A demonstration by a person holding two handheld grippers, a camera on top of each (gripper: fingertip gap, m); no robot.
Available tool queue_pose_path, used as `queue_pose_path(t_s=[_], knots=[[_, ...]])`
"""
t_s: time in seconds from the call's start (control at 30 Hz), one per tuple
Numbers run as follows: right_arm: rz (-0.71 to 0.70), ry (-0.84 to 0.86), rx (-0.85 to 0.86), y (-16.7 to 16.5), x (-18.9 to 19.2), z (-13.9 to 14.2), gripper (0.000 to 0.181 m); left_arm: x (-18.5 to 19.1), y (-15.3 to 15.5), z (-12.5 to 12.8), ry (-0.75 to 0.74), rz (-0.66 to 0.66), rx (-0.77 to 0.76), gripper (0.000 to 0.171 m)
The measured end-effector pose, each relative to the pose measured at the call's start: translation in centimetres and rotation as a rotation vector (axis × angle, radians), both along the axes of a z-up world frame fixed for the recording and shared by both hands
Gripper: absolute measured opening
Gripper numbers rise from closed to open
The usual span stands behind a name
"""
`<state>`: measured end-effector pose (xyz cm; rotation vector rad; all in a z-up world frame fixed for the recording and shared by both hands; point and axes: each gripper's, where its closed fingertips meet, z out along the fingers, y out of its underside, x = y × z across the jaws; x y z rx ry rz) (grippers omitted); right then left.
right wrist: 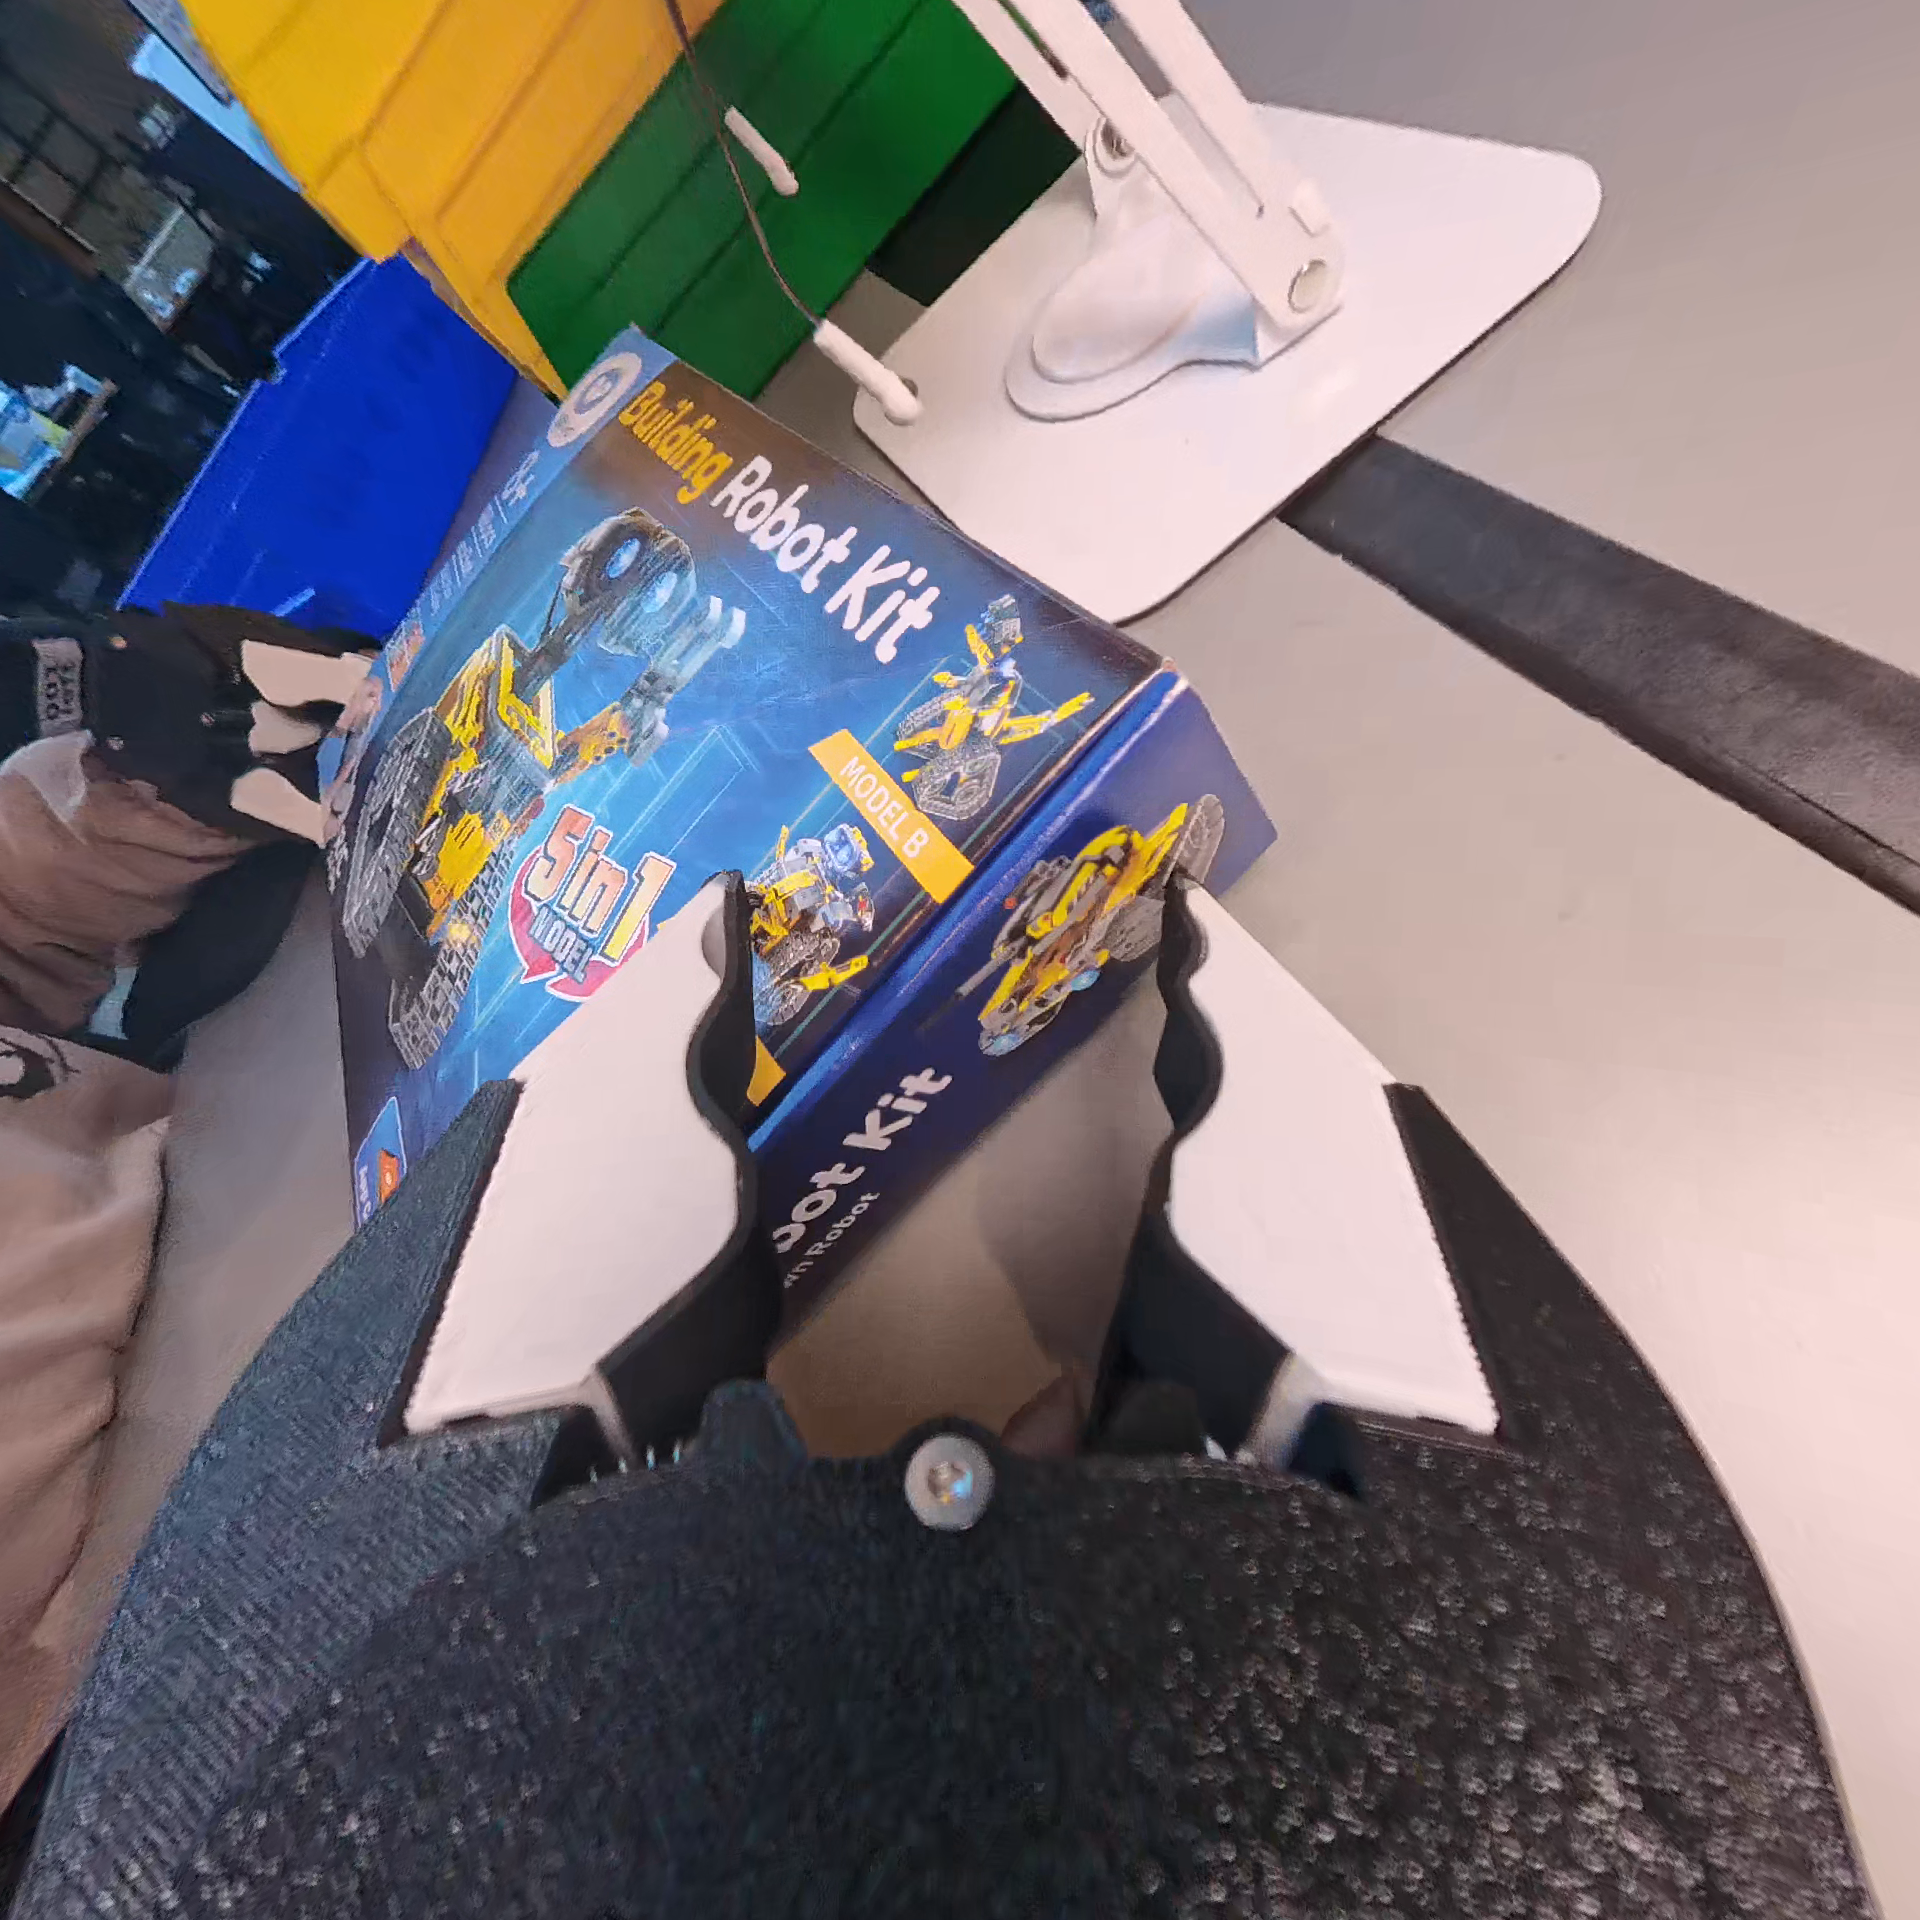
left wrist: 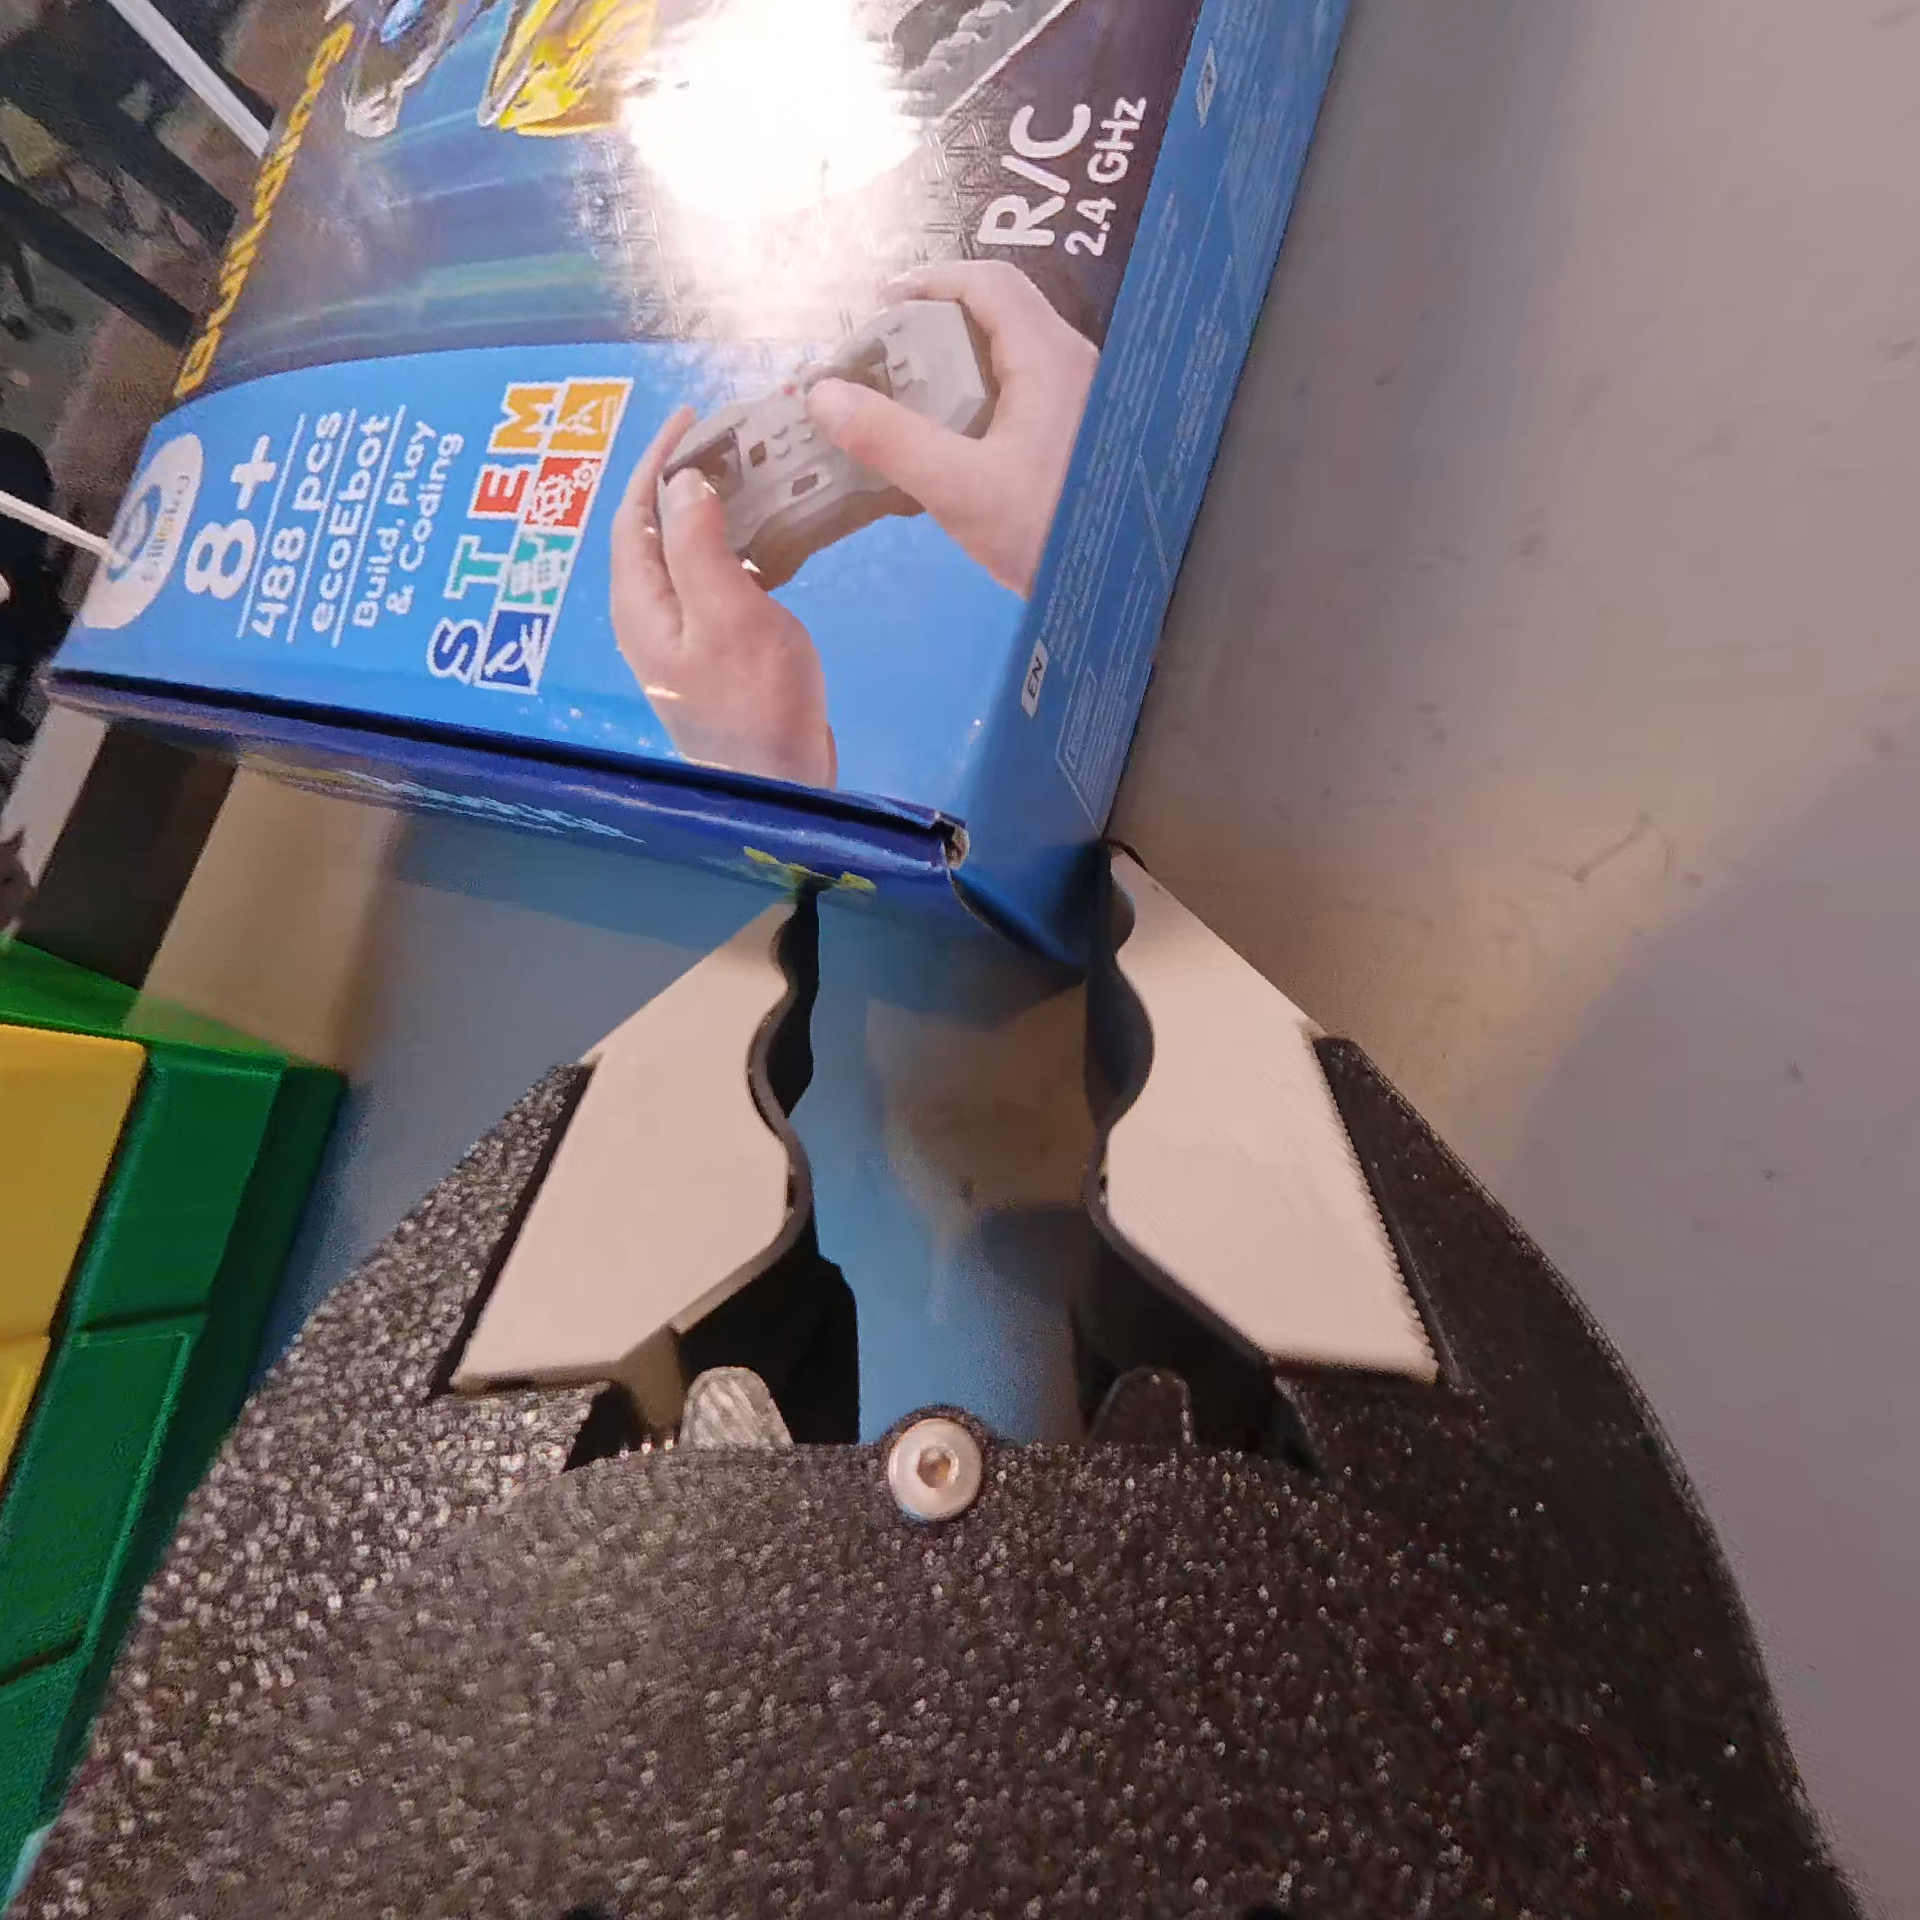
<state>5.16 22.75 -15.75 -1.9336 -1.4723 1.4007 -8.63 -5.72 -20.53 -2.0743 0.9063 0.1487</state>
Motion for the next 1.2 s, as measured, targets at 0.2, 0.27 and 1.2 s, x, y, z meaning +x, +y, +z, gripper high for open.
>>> queue_pose_path(t_s=[0.2, 0.27, 1.2], knots=[[-0.051, 0.172, 0.019, -0.4, 1.4, 3.2, 0.066, 0.3, -0.2, 0.6, 0.166, -0.048, 0.158, 0.047], [-0.077, 0.301, 0.027, -1.0, 2.5, 6.1, 0.058, 0.4, -0.2, 0.9, 0.264, -0.071, 0.219, 0.047], [0.246, 0.342, 0.386, -20.1, 11.8, 6.2, 0.084, -0.8, -4.9, 5.1, -0.412, -0.116, 0.040, 0.100]])
